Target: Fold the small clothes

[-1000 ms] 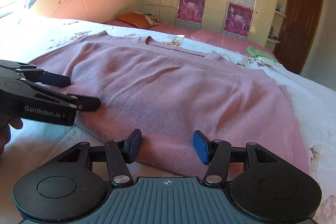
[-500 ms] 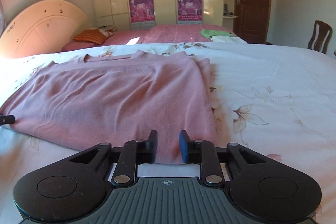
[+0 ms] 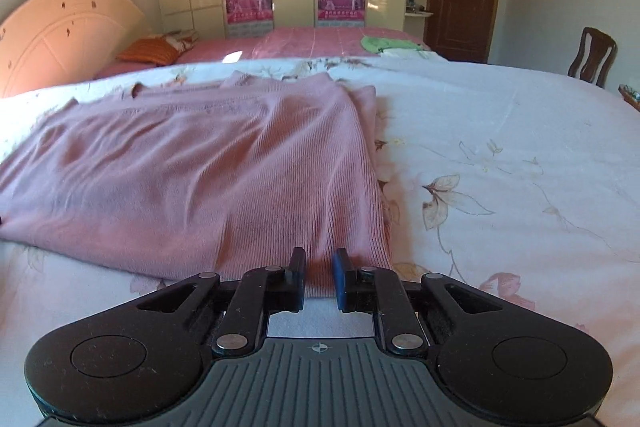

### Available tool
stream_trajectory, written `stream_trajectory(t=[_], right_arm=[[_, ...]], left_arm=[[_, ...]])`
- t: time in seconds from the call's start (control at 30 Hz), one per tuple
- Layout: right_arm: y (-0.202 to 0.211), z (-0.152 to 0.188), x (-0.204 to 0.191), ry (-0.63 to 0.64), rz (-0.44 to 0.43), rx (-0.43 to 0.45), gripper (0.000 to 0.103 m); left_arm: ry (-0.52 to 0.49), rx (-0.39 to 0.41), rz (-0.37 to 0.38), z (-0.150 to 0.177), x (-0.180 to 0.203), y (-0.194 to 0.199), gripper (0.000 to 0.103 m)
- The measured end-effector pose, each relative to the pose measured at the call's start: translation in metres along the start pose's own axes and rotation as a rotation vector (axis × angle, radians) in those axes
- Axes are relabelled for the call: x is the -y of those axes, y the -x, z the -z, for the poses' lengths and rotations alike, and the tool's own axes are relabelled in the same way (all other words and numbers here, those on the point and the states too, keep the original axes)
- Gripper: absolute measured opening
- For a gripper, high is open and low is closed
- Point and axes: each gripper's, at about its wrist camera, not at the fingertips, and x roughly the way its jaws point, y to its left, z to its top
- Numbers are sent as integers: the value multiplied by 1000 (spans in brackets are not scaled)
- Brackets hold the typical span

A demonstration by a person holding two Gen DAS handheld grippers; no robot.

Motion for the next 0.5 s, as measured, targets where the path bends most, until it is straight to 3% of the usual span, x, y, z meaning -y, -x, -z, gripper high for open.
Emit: stream_trajectory(t=[0.07, 0.17, 0.3, 0.37, 0.43, 0.5], right_arm=[[-9, 7, -2, 32, 35, -49, 14], [-7, 8, -11, 87, 56, -37, 14], [-4, 3, -12, 81, 58, -57, 14], [3, -5, -7, 44, 35, -38, 14], [15, -9, -7, 29, 13, -13, 14], [27, -14, -8, 1, -31, 12, 14]], left_arm=[[3, -5, 0, 0, 0, -1, 80], [6, -9, 4, -1, -1, -3, 80], [22, -25, 5, -4, -4, 5, 78], [50, 4, -5, -5, -9, 23, 77], [133, 34, 23, 2, -21, 42, 76], [291, -2, 100, 12, -36, 43, 74]])
